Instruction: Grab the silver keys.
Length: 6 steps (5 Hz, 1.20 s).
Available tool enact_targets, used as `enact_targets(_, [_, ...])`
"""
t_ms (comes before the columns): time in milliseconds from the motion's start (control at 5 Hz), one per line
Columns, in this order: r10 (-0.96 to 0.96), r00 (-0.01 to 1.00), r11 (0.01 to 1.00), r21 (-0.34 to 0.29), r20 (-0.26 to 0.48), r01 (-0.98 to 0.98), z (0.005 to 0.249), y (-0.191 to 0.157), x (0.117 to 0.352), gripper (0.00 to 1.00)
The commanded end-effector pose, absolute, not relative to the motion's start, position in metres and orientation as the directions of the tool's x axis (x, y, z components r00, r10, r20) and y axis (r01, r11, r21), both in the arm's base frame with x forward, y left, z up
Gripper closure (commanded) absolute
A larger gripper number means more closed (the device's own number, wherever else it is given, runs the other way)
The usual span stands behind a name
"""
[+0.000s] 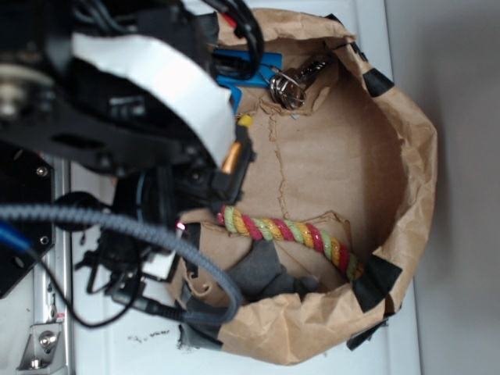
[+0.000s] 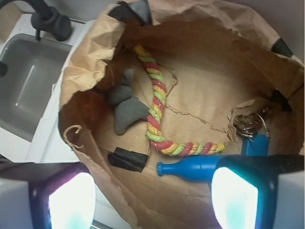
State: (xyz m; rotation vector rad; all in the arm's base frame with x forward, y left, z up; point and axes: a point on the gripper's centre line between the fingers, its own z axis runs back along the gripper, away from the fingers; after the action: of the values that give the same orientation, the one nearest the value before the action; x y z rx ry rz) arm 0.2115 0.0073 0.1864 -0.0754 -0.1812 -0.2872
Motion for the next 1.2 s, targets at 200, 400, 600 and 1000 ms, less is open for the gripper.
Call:
enact_targets(200, [-0.266, 0.935, 0.959, -0.029, 0.233, 0.280, 0.202, 0.007, 0.217, 0.00])
enact_targets(400, [-0.243, 0.933, 0.968, 0.004, 0.264, 0.251, 0.182, 0.016, 0.247, 0.00])
enact_targets(600, [-0.250, 0.927, 0.967, 0.023, 0.279, 0.254, 0.171, 0.019, 0.256, 0.00])
enact_targets(1000, [-0.287, 0.923, 0.956, 0.131, 0.255, 0.261, 0.123, 0.031, 0.276, 0.00])
